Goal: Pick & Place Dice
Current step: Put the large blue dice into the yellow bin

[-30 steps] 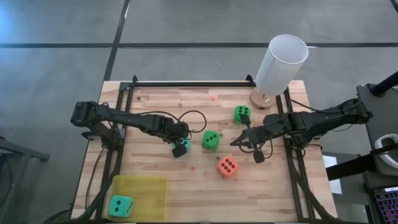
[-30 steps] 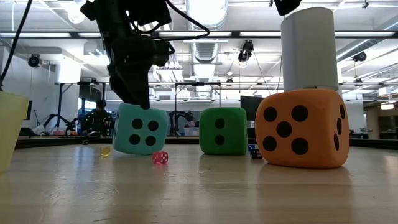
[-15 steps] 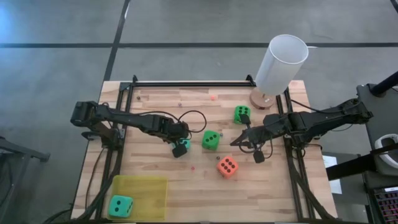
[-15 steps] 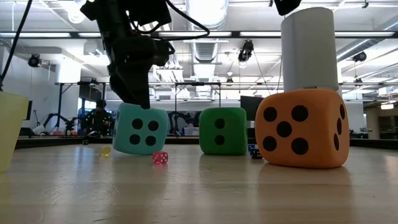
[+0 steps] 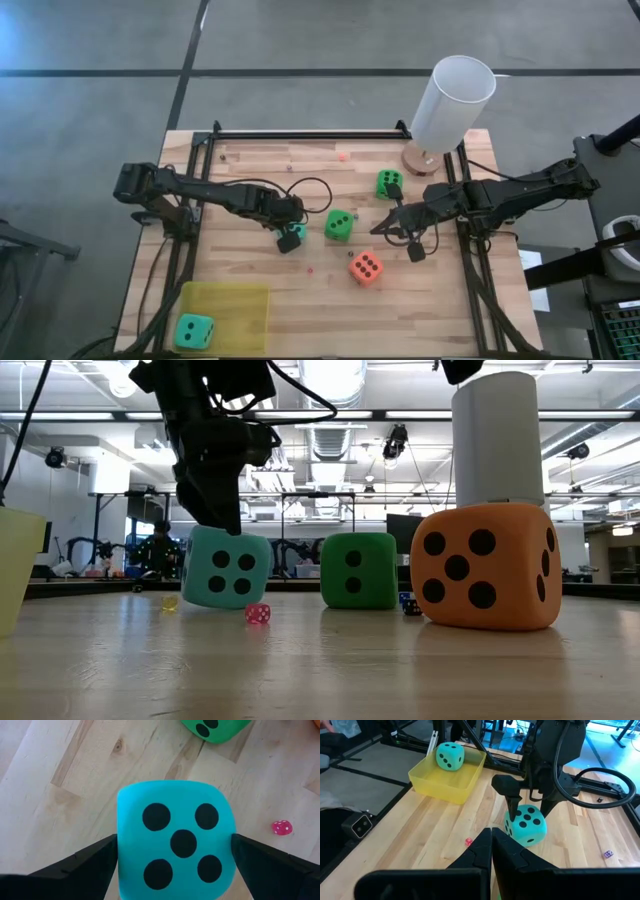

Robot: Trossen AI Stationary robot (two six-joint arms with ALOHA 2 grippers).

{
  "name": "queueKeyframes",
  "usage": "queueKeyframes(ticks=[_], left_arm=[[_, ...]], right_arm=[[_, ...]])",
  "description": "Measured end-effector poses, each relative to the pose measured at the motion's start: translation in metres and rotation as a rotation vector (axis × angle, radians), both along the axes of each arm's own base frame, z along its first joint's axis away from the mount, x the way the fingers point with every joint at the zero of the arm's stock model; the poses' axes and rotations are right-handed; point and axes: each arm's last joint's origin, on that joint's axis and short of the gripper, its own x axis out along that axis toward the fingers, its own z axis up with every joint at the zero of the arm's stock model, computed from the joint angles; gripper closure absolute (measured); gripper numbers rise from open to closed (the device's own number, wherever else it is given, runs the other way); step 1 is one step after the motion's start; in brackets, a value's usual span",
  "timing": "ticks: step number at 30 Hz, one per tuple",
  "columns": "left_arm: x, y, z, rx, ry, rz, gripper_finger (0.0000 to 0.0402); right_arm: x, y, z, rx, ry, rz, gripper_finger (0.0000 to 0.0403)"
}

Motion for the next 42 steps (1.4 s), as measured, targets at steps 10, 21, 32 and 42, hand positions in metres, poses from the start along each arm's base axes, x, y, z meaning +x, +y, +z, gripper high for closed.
queueKeyframes(ticks=[10, 21, 32, 42], left_arm=[[-0.001, 0.000, 0.000, 0.001, 0.007, -0.003, 0.0019], [-0.007, 0.000, 0.007, 0.008, 0.011, 0.000, 0.0018], [-0.012, 0.000, 0.012, 0.004, 0.033, 0.000, 0.0019], [-0.008, -0.007, 0.020, 0.078, 0.021, -0.151, 0.0020]], right_arm=[[0.001, 0.000, 0.002, 0.006, -0.026, 0.000, 0.0394], [0.001, 0.000, 0.002, 0.009, -0.020, -0.001, 0.0394], [0.001, 0.000, 0.002, 0.010, -0.020, -0.002, 0.0394], [0.001, 0.000, 0.002, 0.011, -0.019, -0.003, 0.0394]])
